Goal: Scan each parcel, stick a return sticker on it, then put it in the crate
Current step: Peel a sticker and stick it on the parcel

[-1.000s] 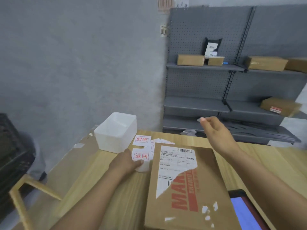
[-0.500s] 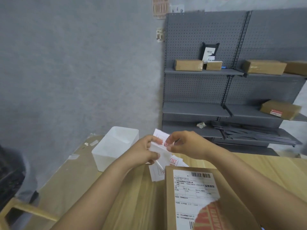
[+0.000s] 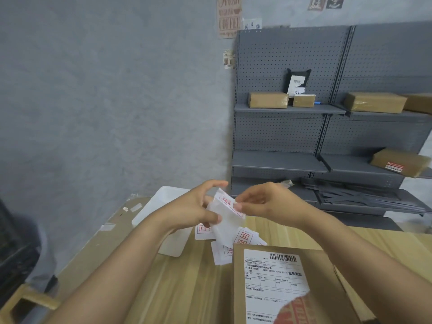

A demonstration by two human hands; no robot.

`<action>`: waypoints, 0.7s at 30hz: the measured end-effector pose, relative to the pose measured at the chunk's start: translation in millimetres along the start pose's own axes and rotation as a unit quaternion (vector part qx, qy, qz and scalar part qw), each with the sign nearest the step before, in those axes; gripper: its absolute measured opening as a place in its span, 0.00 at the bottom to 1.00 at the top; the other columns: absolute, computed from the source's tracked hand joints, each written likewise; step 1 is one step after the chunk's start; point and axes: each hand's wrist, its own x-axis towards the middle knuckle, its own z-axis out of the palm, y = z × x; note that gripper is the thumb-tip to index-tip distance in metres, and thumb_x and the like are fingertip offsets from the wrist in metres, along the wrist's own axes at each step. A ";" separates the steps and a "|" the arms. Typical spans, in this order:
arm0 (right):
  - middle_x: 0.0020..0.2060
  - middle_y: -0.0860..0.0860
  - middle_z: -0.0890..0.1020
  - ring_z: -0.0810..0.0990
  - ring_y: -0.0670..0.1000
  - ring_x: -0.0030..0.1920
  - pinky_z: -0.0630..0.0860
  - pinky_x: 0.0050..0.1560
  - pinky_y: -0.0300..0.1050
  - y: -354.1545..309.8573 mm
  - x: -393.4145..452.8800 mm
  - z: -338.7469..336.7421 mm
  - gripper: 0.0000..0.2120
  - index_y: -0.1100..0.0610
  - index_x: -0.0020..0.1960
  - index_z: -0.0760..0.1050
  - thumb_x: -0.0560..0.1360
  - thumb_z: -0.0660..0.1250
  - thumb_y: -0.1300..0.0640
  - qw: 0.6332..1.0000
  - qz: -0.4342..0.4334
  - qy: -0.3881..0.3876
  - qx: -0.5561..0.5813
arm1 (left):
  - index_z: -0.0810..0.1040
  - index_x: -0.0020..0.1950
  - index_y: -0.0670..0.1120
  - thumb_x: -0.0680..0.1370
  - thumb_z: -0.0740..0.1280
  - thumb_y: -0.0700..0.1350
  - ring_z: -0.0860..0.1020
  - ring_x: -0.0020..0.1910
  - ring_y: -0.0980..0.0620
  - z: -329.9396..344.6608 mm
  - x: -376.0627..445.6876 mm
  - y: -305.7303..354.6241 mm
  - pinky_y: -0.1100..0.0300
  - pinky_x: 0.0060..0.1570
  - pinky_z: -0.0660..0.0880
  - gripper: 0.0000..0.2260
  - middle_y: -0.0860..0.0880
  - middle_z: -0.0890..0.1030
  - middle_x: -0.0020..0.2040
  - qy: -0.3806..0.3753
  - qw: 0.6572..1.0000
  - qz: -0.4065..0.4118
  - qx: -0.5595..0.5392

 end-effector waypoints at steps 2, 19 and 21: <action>0.39 0.42 0.85 0.81 0.38 0.42 0.78 0.48 0.39 -6.3 2.4 8.4 0.12 0.48 0.46 0.81 0.68 0.73 0.42 0.998 -0.019 -0.003 -0.051 | 0.64 0.71 0.59 0.72 0.70 0.33 0.80 0.41 0.50 4.0 3.6 3.3 0.59 0.42 0.79 0.34 0.43 0.84 0.48 -0.005 1.000 0.009 0.004; 0.35 0.54 0.84 0.80 0.55 0.39 0.76 0.40 0.47 46.3 -5.7 -32.3 0.09 0.57 0.39 0.81 0.74 0.65 0.58 0.962 0.164 0.189 -0.104 | 0.69 0.68 0.50 0.71 0.64 0.30 0.78 0.45 0.47 -71.3 -1.5 -47.1 0.58 0.39 0.74 0.28 0.45 0.80 0.50 0.195 0.965 -0.112 0.138; 0.37 0.54 0.84 0.80 0.53 0.39 0.74 0.38 0.45 52.6 -11.2 -34.9 0.08 0.58 0.42 0.82 0.74 0.65 0.58 0.959 0.177 0.194 -0.107 | 0.69 0.66 0.48 0.71 0.64 0.33 0.77 0.51 0.43 -82.5 -0.1 -64.4 0.56 0.45 0.74 0.24 0.43 0.79 0.55 0.253 0.923 -0.143 0.252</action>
